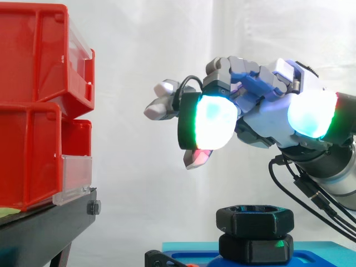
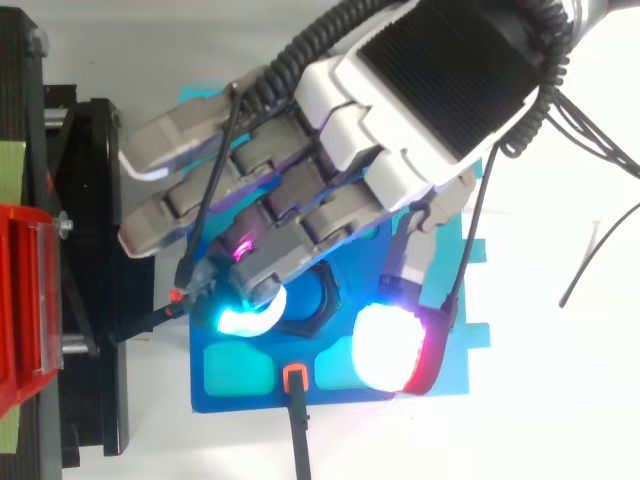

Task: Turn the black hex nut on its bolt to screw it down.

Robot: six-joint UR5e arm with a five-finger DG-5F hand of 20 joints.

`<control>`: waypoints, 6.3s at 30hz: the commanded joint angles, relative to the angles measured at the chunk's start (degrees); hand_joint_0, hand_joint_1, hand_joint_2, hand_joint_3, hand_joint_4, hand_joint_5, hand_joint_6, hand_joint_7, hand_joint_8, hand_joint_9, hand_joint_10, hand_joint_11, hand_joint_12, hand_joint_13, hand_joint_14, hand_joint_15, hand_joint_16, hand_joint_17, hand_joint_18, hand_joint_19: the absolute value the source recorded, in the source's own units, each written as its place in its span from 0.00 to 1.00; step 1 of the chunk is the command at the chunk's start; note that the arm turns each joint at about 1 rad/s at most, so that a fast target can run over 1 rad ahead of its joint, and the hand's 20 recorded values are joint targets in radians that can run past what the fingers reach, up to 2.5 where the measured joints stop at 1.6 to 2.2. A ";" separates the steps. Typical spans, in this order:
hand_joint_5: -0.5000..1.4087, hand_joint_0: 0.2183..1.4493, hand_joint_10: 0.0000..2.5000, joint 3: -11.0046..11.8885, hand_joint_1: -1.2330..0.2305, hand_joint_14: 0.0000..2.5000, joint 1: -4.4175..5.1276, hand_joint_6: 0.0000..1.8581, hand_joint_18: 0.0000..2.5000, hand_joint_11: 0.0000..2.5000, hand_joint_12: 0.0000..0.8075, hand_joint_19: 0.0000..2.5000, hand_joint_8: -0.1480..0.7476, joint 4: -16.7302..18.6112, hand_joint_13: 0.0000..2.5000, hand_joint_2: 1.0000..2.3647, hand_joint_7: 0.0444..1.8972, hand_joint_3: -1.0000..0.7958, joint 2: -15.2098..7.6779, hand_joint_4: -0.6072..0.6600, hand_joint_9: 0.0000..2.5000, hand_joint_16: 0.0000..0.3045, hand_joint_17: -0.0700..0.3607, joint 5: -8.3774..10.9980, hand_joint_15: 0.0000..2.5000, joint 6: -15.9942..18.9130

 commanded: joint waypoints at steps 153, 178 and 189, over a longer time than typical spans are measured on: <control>0.23 0.26 0.01 -0.34 0.58 0.00 1.89 0.39 0.18 0.16 0.35 0.07 0.45 -13.68 0.31 0.00 0.56 0.28 0.06 0.60 0.44 0.10 0.32 4.00 0.08 -13.82; 0.23 0.26 0.01 -0.43 0.59 0.00 2.59 0.38 0.18 0.15 0.36 0.08 0.46 -12.54 0.31 0.00 0.56 0.28 -0.02 0.61 0.44 0.10 0.32 4.18 0.08 -13.82; 0.23 0.26 0.01 -0.43 0.59 0.00 1.10 0.38 0.18 0.15 0.36 0.08 0.45 -12.45 0.31 0.00 0.57 0.28 -0.02 0.61 0.44 0.10 0.32 1.98 0.09 -13.91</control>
